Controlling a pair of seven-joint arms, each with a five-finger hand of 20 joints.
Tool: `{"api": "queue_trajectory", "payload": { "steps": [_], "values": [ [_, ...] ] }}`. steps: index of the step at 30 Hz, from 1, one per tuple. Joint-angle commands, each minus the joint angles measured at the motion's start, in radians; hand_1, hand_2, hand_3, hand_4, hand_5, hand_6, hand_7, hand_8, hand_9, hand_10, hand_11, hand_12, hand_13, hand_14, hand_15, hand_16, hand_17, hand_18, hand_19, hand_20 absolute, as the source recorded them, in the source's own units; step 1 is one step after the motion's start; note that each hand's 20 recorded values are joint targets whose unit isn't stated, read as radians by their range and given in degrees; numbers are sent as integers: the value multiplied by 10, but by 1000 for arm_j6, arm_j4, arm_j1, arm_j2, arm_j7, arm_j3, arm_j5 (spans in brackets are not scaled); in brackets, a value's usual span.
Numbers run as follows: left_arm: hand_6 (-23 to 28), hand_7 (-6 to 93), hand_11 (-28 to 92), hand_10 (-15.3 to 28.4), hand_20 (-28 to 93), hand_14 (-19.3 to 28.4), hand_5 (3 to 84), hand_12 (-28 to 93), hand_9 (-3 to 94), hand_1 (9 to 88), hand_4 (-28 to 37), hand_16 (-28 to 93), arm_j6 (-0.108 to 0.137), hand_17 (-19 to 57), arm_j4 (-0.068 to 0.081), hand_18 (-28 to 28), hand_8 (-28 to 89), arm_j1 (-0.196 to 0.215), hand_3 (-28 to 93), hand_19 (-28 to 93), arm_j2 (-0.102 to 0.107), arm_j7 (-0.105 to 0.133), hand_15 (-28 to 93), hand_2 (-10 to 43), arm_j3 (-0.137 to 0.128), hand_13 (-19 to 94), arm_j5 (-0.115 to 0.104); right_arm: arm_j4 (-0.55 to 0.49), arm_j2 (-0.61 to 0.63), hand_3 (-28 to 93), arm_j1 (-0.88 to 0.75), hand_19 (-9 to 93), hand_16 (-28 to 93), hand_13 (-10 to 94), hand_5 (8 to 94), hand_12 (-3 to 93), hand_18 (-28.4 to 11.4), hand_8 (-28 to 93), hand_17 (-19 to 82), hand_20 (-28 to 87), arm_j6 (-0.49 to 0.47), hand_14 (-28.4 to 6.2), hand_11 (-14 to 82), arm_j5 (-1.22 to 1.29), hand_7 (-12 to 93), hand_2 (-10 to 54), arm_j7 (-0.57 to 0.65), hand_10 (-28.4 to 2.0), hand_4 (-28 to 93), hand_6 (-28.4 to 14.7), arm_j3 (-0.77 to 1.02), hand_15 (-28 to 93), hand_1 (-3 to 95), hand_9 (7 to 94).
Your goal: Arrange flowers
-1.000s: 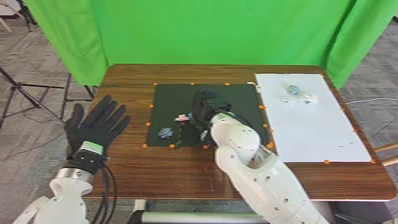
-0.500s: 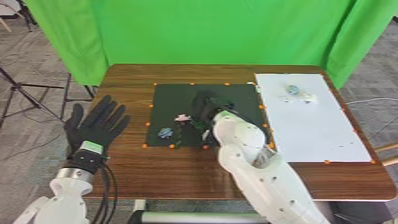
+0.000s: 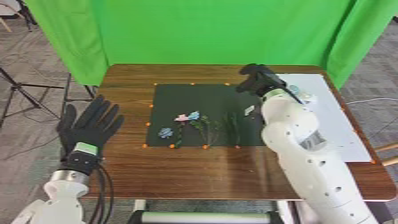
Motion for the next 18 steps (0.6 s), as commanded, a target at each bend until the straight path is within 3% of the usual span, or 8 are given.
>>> {"api": "queue_trajectory", "payload": {
  "steps": [1,6,10,11,13,14,16,18],
  "values": [
    [68,154,199,127,95,135,380,88,306,272,-283,-86,0,-61,-18,138,-98,46,727,354,6,31,343,105,-26,228,-14,115,237,786,8,902,233,626,429,104,-215,-105,375,300,-2,-119,87,44,130,-95,80,-166,-283,-68,82,741,437,379],
    [71,159,202,128,96,137,384,89,308,271,-283,-85,-7,-61,-16,138,-97,47,728,354,10,47,347,106,-25,230,-19,183,253,786,36,915,230,641,419,99,-214,-107,385,306,1,-112,93,35,127,-95,54,-155,-283,-69,49,750,447,379],
    [71,160,202,129,96,136,384,89,309,271,-283,-85,-11,-61,-13,138,-98,36,727,354,7,35,348,106,-18,230,-17,196,243,788,35,920,230,648,410,95,-213,-108,391,308,1,-108,100,38,126,-95,47,-141,-283,-66,48,752,455,380],
    [71,160,202,129,96,136,384,89,309,272,-283,-85,-8,-61,-12,138,-99,32,727,354,5,27,348,106,-18,230,-15,196,238,788,31,922,229,652,410,94,-213,-109,393,309,-5,-106,104,40,127,-95,48,-138,-283,-64,51,753,457,385],
    [71,160,203,128,96,136,385,89,309,271,-283,-85,7,-61,-5,138,-99,24,727,354,-10,-24,349,106,-26,230,-8,204,225,788,10,925,230,658,417,92,-213,-110,399,312,-2,-106,109,46,132,-95,39,-132,-283,-59,56,754,461,394],
    [72,160,203,128,96,136,385,89,309,271,-283,-85,11,-61,-2,138,-99,23,727,354,-10,-36,349,106,-24,230,-10,204,219,788,4,927,231,661,420,91,-213,-111,401,314,-24,-105,111,49,135,-95,32,-128,-283,-56,61,754,463,401],
    [72,159,203,129,96,136,386,89,309,271,-283,-86,-8,-61,-1,138,-99,15,728,354,5,-20,348,106,-18,231,-3,187,224,787,-1,929,232,665,423,89,-214,-114,403,316,4,-104,114,31,139,-95,27,-124,-283,-54,57,755,465,409],
    [72,159,204,128,97,136,385,89,309,271,-283,-86,-25,-61,-12,138,-99,27,727,354,12,24,348,107,-17,231,-4,154,239,788,4,930,234,665,424,87,-215,-117,403,318,25,-104,116,20,142,-95,13,-124,-283,-54,41,754,468,411]
  ]
}}
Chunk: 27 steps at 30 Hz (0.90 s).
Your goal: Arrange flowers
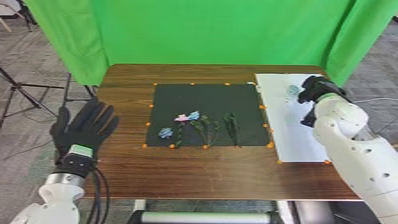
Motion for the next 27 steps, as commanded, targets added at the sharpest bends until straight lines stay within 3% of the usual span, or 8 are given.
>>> {"api": "queue_trajectory", "payload": {
  "steps": [1,4,11,14,15,17,22,27],
  "values": [
    [72,159,204,128,96,136,385,89,309,271,-283,-86,-23,-61,-6,138,-99,0,727,354,4,18,349,107,6,230,5,-64,-5,787,-26,931,235,666,425,87,-215,-118,405,318,33,-103,117,-32,142,-95,-41,-124,-283,-54,-22,754,468,413],
    [72,159,204,128,97,136,385,89,309,271,-283,-86,-10,-61,-4,138,-98,-2,727,354,2,13,348,107,14,230,-14,-54,-25,786,-25,931,236,667,438,86,-214,-120,404,318,24,-100,117,-23,146,-95,-41,-121,-283,-50,-26,753,468,423],
    [72,159,203,127,97,136,385,88,310,273,-283,-86,-14,-61,-1,138,-99,-5,725,354,-1,7,348,108,18,231,-4,10,-56,781,1,931,239,671,459,88,-212,-122,406,319,-21,-101,121,-31,148,-95,-22,-111,-283,-46,-51,749,476,446],
    [72,159,203,126,97,136,386,89,312,273,-283,-86,-5,-61,-12,138,-99,1,725,354,-3,-2,348,108,16,231,0,49,-74,778,19,931,238,684,476,87,-214,-122,416,321,-50,-101,122,-44,152,-95,1,-110,-283,-45,-55,747,482,457],
    [71,159,203,126,97,136,386,89,312,273,-283,-86,-22,-61,-6,139,-99,-5,724,354,-2,-12,348,108,18,232,9,52,-69,776,17,932,238,695,483,87,-214,-121,425,324,-37,-98,122,-28,152,-95,13,-113,-283,-46,-57,746,484,463],
    [70,160,204,126,97,137,386,89,312,273,-283,-86,-21,-61,-8,139,-99,-7,724,354,-2,-12,349,109,20,232,14,60,-70,776,13,932,238,706,493,88,-212,-120,435,326,-17,-95,127,-34,155,-95,20,-116,-283,-43,-62,742,494,478],
    [71,160,204,127,97,136,386,89,313,273,-283,-86,-24,-61,-5,138,-99,-5,724,355,6,5,350,110,24,232,7,62,-66,756,-13,932,247,726,620,106,-208,-116,444,319,42,-86,135,-39,190,-95,8,-93,-283,-9,-64,713,526,614],
    [70,160,204,127,97,136,386,88,313,272,-283,-87,-27,-62,-3,139,-99,-2,726,355,-3,-9,349,109,17,233,4,66,-66,680,-40,930,246,753,726,174,-203,-10,442,307,100,-80,105,-40,234,-95,17,-90,-283,3,-72,653,580,738]
  ]
}}
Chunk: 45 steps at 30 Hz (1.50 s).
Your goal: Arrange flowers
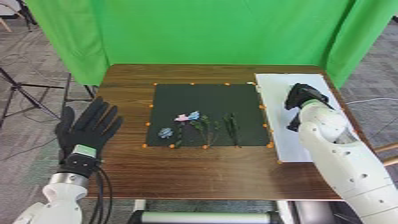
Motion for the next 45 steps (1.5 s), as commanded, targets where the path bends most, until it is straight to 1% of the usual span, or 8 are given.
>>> {"api": "queue_trajectory", "payload": {
  "steps": [1,4,14,18,30,39,41,45],
  "values": [
    [70,160,203,126,97,136,386,88,313,272,-283,-86,-18,-61,-5,139,-100,11,726,354,-3,-9,349,109,-6,233,0,9,1,682,-52,929,248,760,742,200,-204,0,444,308,62,-79,89,-23,243,-95,9,-89,-283,8,-16,645,583,765],
    [70,159,201,127,96,137,386,88,313,272,-283,-86,-19,-61,-6,138,-100,13,725,354,-3,-8,349,109,-5,232,1,-20,7,694,-68,928,252,772,779,264,-205,28,448,313,85,-75,50,-23,270,-95,6,-86,-283,13,-12,632,591,828],
    [70,158,200,127,97,137,385,90,314,271,-283,-85,-18,-62,-2,139,-99,10,726,354,-8,-24,347,108,-16,233,7,-280,0,715,-132,931,260,782,791,277,-209,41,453,319,252,-70,39,-119,269,-95,-11,-86,-283,8,-59,621,589,843],
    [70,157,200,127,97,137,385,90,314,277,-282,-85,-17,-62,-1,139,-99,11,733,354,-11,-21,347,111,-18,233,4,-334,-46,719,-121,932,273,783,792,280,-209,49,454,323,259,-68,37,-123,265,-95,-69,-86,-283,6,-109,616,589,845],
    [70,158,200,127,96,136,382,91,312,285,-280,-84,-33,-61,16,138,-98,-24,732,351,-17,-65,346,100,0,232,21,-302,-222,717,-115,932,288,782,793,283,-209,49,454,328,173,-69,37,-88,261,-95,-99,-87,-283,4,-207,612,590,843],
    [71,154,198,126,96,136,381,91,310,283,-280,-83,-14,-61,18,138,-97,-19,729,348,-22,-69,344,98,-4,230,14,-253,-236,716,-106,931,305,766,785,282,-208,50,447,328,201,-67,37,-107,263,-95,-99,-87,-283,2,-235,613,591,829],
    [70,154,198,126,97,136,381,91,310,282,-281,-84,-10,-61,16,138,-96,-15,729,348,-20,-57,342,98,-7,230,8,-227,-247,717,-95,930,323,761,783,269,-208,44,441,326,215,-66,45,-115,265,-95,-101,-87,-283,2,-245,605,589,816],
    [70,149,196,126,97,136,381,91,310,281,-282,-83,-16,-61,22,139,-98,-28,729,347,-37,-78,341,98,-13,229,22,-237,-252,715,-102,927,333,757,774,261,-208,38,437,323,176,-68,52,-94,263,-95,-86,-88,-283,1,-235,598,586,803]
  ]
}}
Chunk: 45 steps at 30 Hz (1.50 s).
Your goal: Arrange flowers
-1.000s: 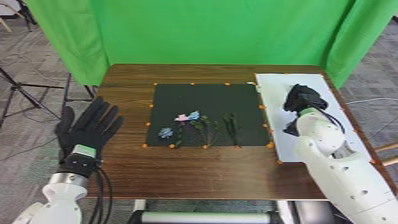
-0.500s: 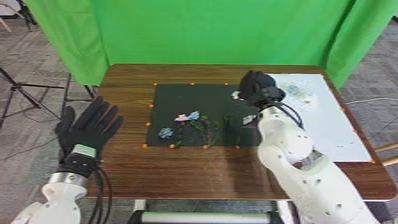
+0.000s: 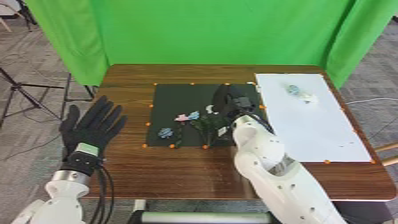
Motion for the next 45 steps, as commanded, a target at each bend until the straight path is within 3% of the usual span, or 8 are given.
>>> {"api": "queue_trajectory", "payload": {
  "steps": [1,6,9,14,24,31,35,45],
  "values": [
    [70,147,196,125,97,136,381,91,310,281,-282,-82,0,-61,4,139,-98,0,729,347,-25,-20,341,98,-14,229,10,22,-23,715,-1,925,334,750,766,247,-209,35,434,323,-14,-70,68,-6,262,-95,13,-97,-283,-2,-1,598,580,785],
    [70,141,194,125,98,136,382,88,311,280,-282,-82,2,-62,2,139,-97,7,727,347,-18,-8,341,100,-15,230,6,21,-23,713,-5,918,336,734,741,220,-210,23,425,317,-20,-70,97,-13,262,-95,16,-114,-283,-9,0,598,573,757],
    [69,139,194,125,98,136,382,88,312,279,-282,-82,43,-62,0,139,-96,1,727,346,-20,-9,342,101,-3,231,-3,14,-26,718,-13,915,339,721,714,187,-211,11,419,312,-27,-73,132,-17,253,-95,6,-126,-283,-19,4,598,561,723],
    [68,140,196,125,99,138,378,88,313,278,-282,-82,28,-62,4,140,-95,-2,728,349,-21,-10,346,101,-3,232,-5,8,-26,717,-18,911,332,716,699,162,-210,7,413,308,-42,-74,150,1,242,-95,7,-130,-281,-24,7,597,552,710],
    [71,149,201,127,99,139,388,88,318,277,-283,-85,41,-62,1,141,-96,3,728,352,-19,-4,351,104,-5,235,-21,-14,-26,746,-28,899,362,703,676,153,-211,-5,405,301,-152,-59,149,43,229,-95,27,-135,-282,-20,27,571,556,688],
    [71,152,202,128,99,139,388,88,319,276,-282,-86,34,-62,4,141,-97,-3,732,354,-20,-1,352,104,-5,235,-23,-62,-13,753,-35,895,359,702,653,147,-210,-84,404,290,-137,-58,146,55,205,-95,31,-144,-283,-17,47,555,531,665],
    [70,152,203,128,98,139,387,89,319,276,-283,-86,35,-62,1,141,-98,7,731,354,-20,2,352,104,-6,236,-44,-104,-5,768,-41,906,344,709,650,146,-213,-125,405,293,-156,-72,146,72,208,-95,35,-146,-283,-20,60,575,509,665],
    [70,155,205,129,98,138,387,90,319,275,-283,-86,25,-62,-3,141,-98,18,732,355,-23,19,352,104,-4,236,-41,-120,29,783,-31,907,319,708,641,146,-213,-124,406,287,-99,-84,141,90,198,-95,23,-149,-283,-26,81,583,476,656]
  ]
}}
